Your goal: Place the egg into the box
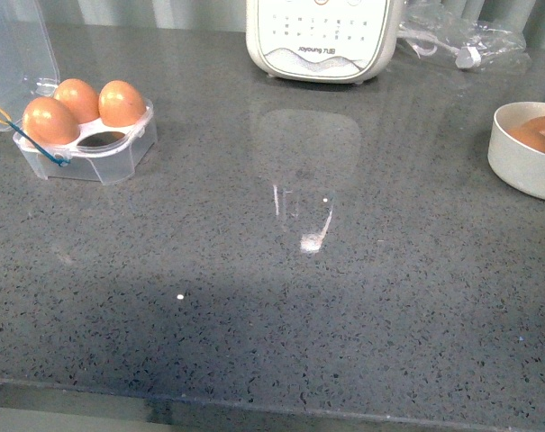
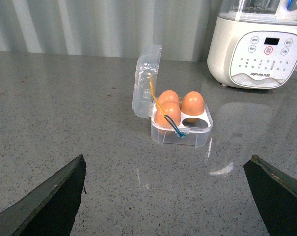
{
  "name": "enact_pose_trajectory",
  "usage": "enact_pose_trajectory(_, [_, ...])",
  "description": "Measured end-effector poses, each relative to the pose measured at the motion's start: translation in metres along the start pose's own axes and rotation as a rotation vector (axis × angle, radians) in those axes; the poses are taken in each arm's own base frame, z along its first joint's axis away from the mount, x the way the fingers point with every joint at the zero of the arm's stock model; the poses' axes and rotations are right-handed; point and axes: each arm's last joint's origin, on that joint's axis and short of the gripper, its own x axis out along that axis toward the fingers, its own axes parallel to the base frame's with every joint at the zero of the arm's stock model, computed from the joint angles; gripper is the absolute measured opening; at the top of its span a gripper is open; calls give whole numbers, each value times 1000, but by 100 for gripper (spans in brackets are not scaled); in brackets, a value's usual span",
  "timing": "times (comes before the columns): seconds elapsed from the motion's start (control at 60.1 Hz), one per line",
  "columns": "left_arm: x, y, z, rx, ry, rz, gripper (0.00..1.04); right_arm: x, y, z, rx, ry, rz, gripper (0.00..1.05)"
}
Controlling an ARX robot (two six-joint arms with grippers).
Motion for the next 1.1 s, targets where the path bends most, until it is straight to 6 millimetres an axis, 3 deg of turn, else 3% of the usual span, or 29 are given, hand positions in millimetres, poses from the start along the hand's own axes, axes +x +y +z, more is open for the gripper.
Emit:
enact_pose_trajectory(0.233, [0,0,0,0,0,0,98,-25,40,48,-51,-152,94,47])
enact_pose_trajectory(0.416, [0,0,0,0,0,0,98,-22,66,66,-58,-200,175,47])
enact_pose_trajectory(0.583, [0,0,0,0,0,0,98,-4,90,64,-64,-202,275,47])
enact_pose_trajectory(0.766, [0,0,0,0,0,0,98,22,126,45,-81,-147,436,47])
enact_pose_trajectory(1.099, [0,0,0,0,0,0,98,32,184,39,-167,-132,696,47])
